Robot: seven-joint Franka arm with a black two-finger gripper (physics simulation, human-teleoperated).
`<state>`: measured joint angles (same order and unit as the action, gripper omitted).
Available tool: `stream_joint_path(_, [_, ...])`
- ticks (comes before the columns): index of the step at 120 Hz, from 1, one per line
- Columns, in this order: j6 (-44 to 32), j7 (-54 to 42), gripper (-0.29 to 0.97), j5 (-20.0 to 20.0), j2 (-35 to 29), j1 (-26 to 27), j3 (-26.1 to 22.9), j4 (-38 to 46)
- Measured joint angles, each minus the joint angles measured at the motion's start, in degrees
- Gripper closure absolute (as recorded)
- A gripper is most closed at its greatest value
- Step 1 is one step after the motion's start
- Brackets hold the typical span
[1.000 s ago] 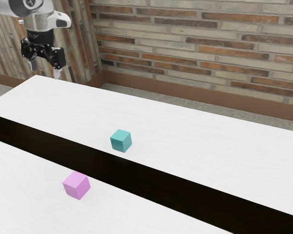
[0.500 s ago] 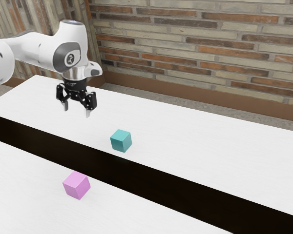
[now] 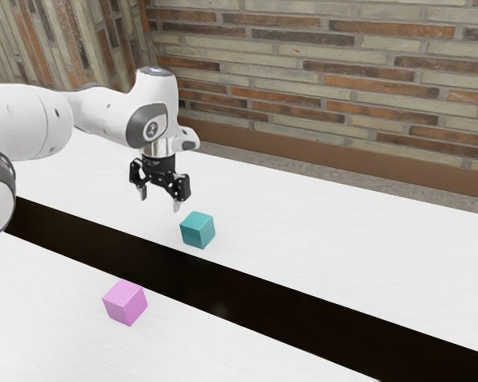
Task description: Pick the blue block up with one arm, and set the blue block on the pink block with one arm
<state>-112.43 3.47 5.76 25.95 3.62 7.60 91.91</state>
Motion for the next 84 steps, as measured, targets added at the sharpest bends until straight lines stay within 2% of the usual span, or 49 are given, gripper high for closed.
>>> stream_joint_path(47, [-1.1, -0.5, 0.00, -0.8, 7.6, -0.5, -3.3, -6.7])
stream_joint_path(84, [-1.9, -0.7, 0.00, -1.0, 11.3, -2.7, -6.2, -8.7])
